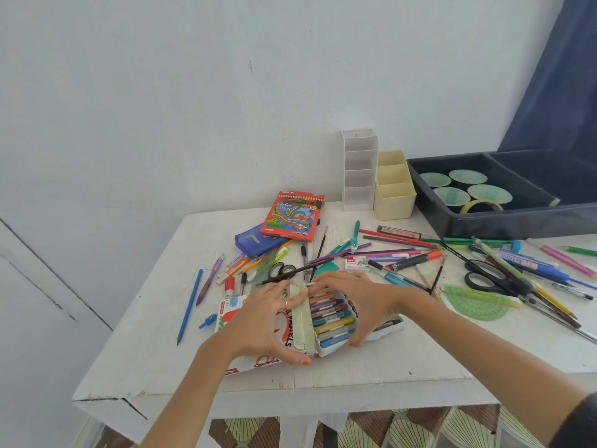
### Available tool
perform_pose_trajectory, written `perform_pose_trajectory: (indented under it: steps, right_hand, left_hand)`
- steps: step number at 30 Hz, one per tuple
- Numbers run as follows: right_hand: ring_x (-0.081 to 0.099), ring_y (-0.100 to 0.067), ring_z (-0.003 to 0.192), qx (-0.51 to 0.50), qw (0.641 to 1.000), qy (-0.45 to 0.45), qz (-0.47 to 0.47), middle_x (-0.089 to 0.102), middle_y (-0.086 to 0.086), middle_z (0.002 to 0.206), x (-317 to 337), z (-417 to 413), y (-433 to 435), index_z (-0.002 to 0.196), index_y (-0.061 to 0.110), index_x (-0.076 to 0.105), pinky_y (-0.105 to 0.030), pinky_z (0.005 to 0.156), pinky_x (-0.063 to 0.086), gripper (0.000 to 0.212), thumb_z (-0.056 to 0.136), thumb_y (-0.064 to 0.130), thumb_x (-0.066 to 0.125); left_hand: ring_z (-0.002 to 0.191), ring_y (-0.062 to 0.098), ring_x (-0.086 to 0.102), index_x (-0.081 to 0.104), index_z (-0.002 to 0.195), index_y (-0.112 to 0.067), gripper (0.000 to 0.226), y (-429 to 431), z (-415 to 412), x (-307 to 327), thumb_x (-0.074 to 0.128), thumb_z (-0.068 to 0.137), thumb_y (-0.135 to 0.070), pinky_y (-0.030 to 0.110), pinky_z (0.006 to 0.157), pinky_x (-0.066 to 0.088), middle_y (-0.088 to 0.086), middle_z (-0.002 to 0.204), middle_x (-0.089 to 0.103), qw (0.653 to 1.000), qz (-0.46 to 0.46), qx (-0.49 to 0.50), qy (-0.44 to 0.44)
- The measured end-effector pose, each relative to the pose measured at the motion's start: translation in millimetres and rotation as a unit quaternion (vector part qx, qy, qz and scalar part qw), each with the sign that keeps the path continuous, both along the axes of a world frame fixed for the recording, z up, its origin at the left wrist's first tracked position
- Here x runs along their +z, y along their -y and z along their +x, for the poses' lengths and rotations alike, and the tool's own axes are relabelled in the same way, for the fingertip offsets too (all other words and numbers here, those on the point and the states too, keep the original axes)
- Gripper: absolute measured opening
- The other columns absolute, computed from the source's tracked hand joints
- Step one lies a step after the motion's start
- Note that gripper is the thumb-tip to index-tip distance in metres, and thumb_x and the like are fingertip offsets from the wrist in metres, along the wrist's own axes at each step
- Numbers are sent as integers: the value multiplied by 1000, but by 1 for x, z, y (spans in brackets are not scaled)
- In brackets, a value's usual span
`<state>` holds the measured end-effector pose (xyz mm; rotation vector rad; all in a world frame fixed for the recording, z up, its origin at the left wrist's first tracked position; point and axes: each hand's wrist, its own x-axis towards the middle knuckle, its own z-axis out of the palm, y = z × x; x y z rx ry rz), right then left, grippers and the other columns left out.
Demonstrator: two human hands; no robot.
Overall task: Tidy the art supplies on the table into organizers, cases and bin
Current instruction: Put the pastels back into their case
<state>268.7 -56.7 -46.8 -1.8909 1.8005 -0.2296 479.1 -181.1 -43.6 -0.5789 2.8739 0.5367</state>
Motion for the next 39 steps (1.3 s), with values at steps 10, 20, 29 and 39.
perform_pose_trajectory:
  steps: [10, 20, 29, 39]
  right_hand:
    - [34, -7, 116, -72, 996, 42, -22, 38, 13, 124, -18, 10, 6, 121, 41, 28, -44, 111, 16, 83, 54, 52, 75]
    - [11, -14, 141, -173, 983, 10, -53, 16, 5, 154, -14, 11, -13, 145, 36, 20, -40, 114, 9, 87, 76, 49, 70]
    - [51, -17, 60, -555, 823, 101, -63, 67, -19, 87, -36, 7, -24, 92, -6, 67, -30, 58, 48, 26, 94, 8, 45]
    - [65, -18, 88, -564, 721, 391, -93, 65, -5, 99, -23, 27, -10, 102, 15, 61, -28, 67, 52, 15, 88, 19, 61]
  left_hand:
    - [144, 21, -14, 1, 147, -40, 109, -5, -15, -10, 65, 64, -73, 45, 116, -4, 0, 158, -12, 995, -76, -1, 63]
    - [144, 24, -16, -4, 145, -45, 108, -6, -23, -19, 55, 62, -82, 45, 115, -12, 4, 157, -17, 990, -120, -15, 75]
    - [144, 22, -13, -2, 145, -47, 113, -5, -24, -23, 45, 53, -91, 46, 116, -11, 1, 158, -13, 991, -123, -12, 58]
    - [145, 24, -9, 6, 148, -42, 110, -18, -40, -22, 55, 59, -84, 48, 116, -6, 3, 158, -8, 993, -119, 16, 9]
